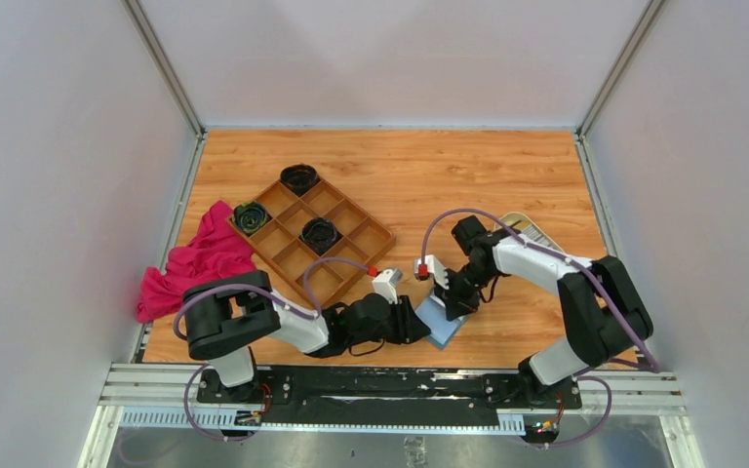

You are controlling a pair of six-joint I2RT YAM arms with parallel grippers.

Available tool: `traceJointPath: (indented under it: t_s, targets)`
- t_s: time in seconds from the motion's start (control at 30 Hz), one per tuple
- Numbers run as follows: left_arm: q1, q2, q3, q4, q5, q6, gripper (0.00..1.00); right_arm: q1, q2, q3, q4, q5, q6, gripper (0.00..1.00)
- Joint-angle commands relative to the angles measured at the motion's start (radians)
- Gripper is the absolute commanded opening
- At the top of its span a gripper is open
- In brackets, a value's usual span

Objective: Put the credit cards into the card holder
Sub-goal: Open the card holder at the center of the board.

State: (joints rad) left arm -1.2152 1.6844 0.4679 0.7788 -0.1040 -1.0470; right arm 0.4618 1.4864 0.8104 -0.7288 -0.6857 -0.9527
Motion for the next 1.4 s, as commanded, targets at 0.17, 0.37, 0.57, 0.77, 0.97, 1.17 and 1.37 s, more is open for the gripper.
traceJointPath:
  t_s: [0.17, 0.37, 0.57, 0.77, 0.97, 1.17, 1.37]
  targets:
    - [0.041, 0.013, 0.032, -0.175, -0.108, 0.027, 0.41, 0.084, 0.081, 0.044, -0.009, 0.039, 0.076, 0.10]
    - [0.115, 0.047, 0.075, -0.177, -0.043, 0.079, 0.42, 0.088, 0.114, 0.093, 0.008, 0.044, 0.167, 0.10]
    - [0.161, 0.055, 0.105, -0.196, -0.002, 0.129, 0.42, 0.061, 0.077, 0.108, -0.021, 0.060, 0.167, 0.13]
    - [0.160, -0.056, 0.057, -0.204, -0.012, 0.181, 0.42, 0.020, 0.018, 0.114, -0.093, 0.035, 0.094, 0.14]
    - [0.160, -0.180, 0.029, -0.248, -0.016, 0.244, 0.42, 0.016, -0.014, 0.121, -0.137, -0.029, 0.049, 0.14]
    - [0.161, -0.282, 0.005, -0.288, -0.023, 0.294, 0.42, 0.005, -0.039, 0.132, -0.157, -0.074, 0.041, 0.15]
    - [0.161, -0.397, -0.009, -0.348, -0.051, 0.380, 0.43, 0.000, -0.085, 0.133, -0.153, -0.098, 0.047, 0.16]
